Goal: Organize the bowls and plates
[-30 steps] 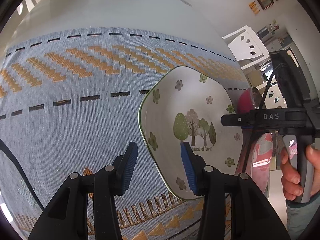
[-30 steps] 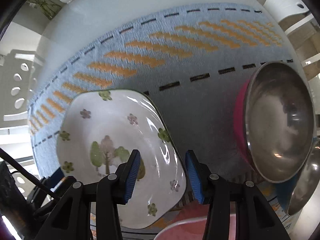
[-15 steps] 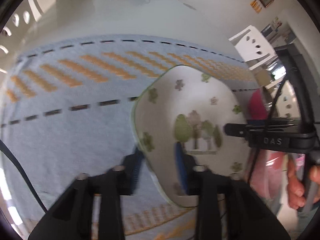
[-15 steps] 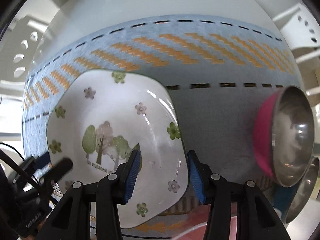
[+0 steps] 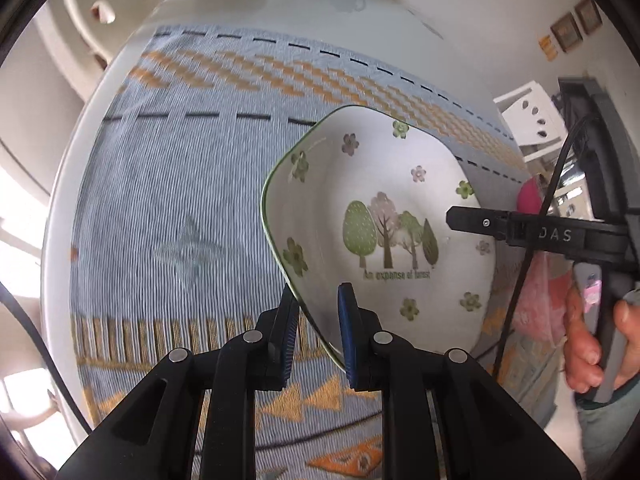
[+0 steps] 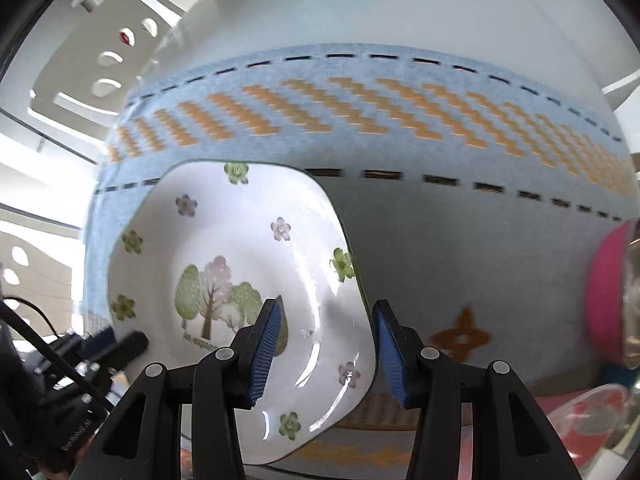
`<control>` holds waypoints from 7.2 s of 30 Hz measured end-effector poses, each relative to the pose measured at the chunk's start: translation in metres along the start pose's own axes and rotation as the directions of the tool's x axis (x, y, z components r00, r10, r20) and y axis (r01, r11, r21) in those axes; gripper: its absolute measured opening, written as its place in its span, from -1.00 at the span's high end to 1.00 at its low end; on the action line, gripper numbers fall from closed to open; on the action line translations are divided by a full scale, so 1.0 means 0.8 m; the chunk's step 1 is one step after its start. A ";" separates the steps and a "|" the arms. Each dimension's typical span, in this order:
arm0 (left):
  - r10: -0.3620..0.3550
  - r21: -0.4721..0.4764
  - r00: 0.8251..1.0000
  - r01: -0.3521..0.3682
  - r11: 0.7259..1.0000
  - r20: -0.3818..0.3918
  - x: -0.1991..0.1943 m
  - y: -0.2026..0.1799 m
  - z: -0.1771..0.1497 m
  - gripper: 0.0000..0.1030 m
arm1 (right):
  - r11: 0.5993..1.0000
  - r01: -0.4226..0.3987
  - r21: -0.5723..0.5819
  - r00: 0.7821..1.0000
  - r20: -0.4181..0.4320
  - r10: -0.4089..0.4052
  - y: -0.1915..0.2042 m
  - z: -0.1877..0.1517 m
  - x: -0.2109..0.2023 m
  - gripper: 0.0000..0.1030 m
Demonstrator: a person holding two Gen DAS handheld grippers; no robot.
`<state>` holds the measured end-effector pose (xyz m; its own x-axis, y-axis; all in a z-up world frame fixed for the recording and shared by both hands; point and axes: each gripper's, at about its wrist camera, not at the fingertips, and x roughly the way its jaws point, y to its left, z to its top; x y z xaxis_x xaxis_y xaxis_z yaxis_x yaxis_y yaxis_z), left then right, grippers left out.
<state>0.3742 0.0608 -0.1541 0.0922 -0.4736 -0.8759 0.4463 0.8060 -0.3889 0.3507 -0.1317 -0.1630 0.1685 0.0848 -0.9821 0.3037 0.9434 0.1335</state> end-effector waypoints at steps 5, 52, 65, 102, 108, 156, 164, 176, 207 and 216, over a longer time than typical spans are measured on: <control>0.023 0.004 1.000 -0.023 1.000 0.016 -0.006 -0.001 0.002 0.69 | 0.989 -0.098 0.107 0.995 -0.009 0.100 -0.009 -0.015 0.002 0.09; -0.055 -0.025 0.998 0.055 0.998 -0.023 0.007 0.026 0.007 0.67 | 0.953 -0.227 0.200 0.973 0.080 0.215 -0.034 -0.062 0.007 0.37; -0.023 -0.036 0.999 0.025 0.999 0.041 -0.007 0.024 0.018 0.67 | 0.961 -0.257 0.100 0.956 0.174 0.238 -0.030 -0.064 -0.014 0.48; 0.030 0.106 0.967 -0.058 0.993 0.254 -0.170 -0.028 -0.096 0.67 | 0.963 -0.262 -0.063 0.892 0.365 0.266 0.028 -0.178 -0.141 0.48; 0.014 0.114 0.971 -0.042 0.993 0.240 -0.194 -0.024 -0.165 0.67 | 0.964 -0.264 -0.027 0.896 0.364 0.256 0.046 -0.256 -0.157 0.48; -0.011 0.110 0.991 -0.004 0.994 0.136 -0.194 0.008 -0.275 0.60 | 0.983 -0.149 0.110 0.961 0.251 0.118 0.041 -0.403 -0.115 0.45; 0.007 0.095 0.987 -0.022 0.995 0.158 -0.200 -0.010 -0.273 0.60 | 0.983 -0.154 0.103 0.948 0.294 0.118 0.027 -0.398 -0.136 0.45; 0.007 0.077 0.978 -0.023 0.997 0.210 -0.191 -0.109 -0.215 0.60 | 0.978 -0.203 0.051 0.954 0.234 0.186 -0.051 -0.352 -0.142 0.45; 0.081 0.011 0.997 -0.081 0.997 0.008 0.053 -0.298 -0.064 0.71 | 0.920 -0.264 0.290 0.958 0.191 0.215 -0.295 -0.204 -0.114 -0.08; 0.011 0.010 1.000 -0.011 1.000 -0.024 0.072 -0.300 -0.072 0.79 | 0.957 -0.191 0.219 0.970 0.193 0.149 -0.285 -0.189 -0.091 0.64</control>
<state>0.2216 -0.1394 -0.1279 0.0755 -0.4562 -0.8867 0.4538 0.8075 -0.3768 0.1275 -0.3045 -0.1418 0.3899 0.1610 -0.9067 0.4642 0.8160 0.3445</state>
